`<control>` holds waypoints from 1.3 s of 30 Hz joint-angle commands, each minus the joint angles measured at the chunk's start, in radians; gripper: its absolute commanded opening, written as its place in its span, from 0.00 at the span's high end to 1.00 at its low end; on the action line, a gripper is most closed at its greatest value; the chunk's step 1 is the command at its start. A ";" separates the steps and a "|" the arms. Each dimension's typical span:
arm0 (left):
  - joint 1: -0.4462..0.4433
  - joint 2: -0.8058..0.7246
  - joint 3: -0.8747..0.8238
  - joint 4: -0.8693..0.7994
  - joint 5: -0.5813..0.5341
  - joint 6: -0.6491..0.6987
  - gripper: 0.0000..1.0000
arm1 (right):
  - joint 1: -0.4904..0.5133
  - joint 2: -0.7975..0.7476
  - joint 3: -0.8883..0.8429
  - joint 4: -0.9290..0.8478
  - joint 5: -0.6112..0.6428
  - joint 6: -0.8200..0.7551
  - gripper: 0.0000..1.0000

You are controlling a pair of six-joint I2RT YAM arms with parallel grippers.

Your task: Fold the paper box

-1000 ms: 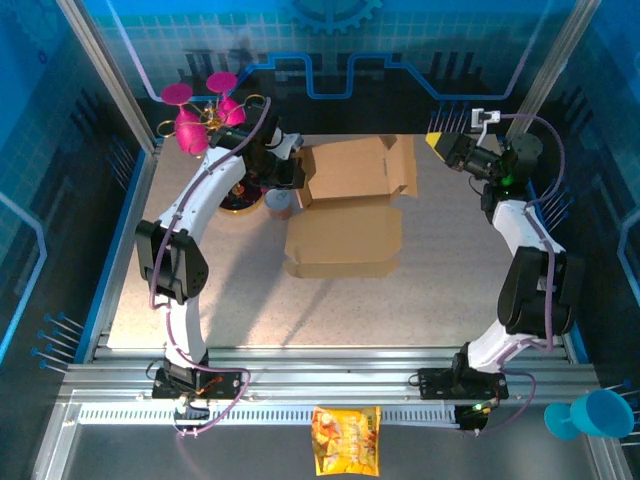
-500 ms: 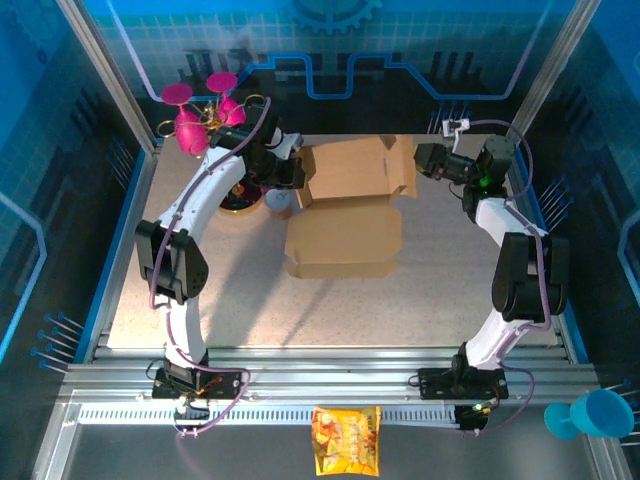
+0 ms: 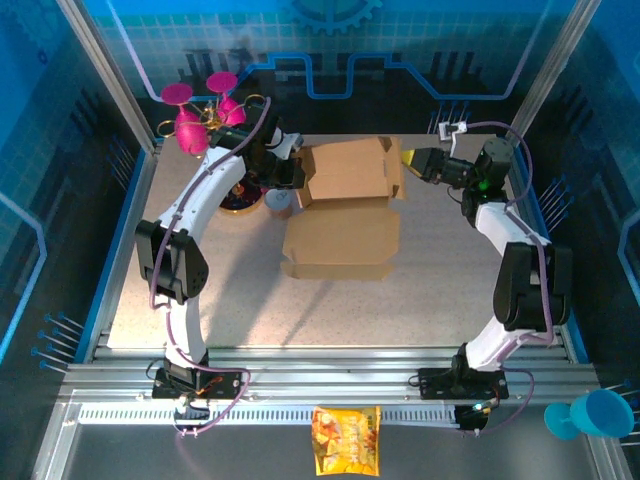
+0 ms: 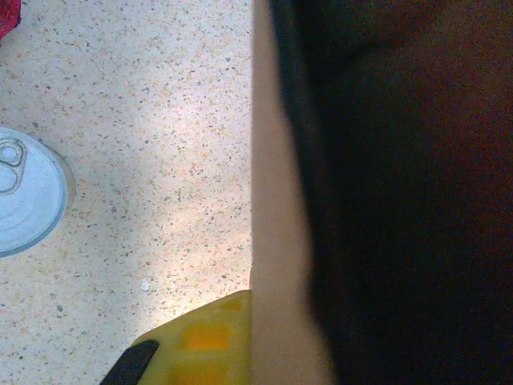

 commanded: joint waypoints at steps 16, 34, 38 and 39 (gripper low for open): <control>0.008 -0.010 0.039 -0.008 0.034 -0.018 1.00 | 0.092 -0.098 0.115 -0.703 0.111 -0.565 0.51; 0.001 -0.043 0.011 -0.005 0.027 -0.014 1.00 | 0.219 -0.095 0.309 -1.114 0.548 -0.886 0.49; 0.001 -0.048 0.006 -0.006 0.024 -0.011 1.00 | 0.245 -0.096 0.325 -1.144 0.641 -0.912 0.50; -0.001 -0.049 0.005 -0.008 0.024 -0.011 1.00 | 0.250 -0.095 0.328 -1.149 0.657 -0.915 0.50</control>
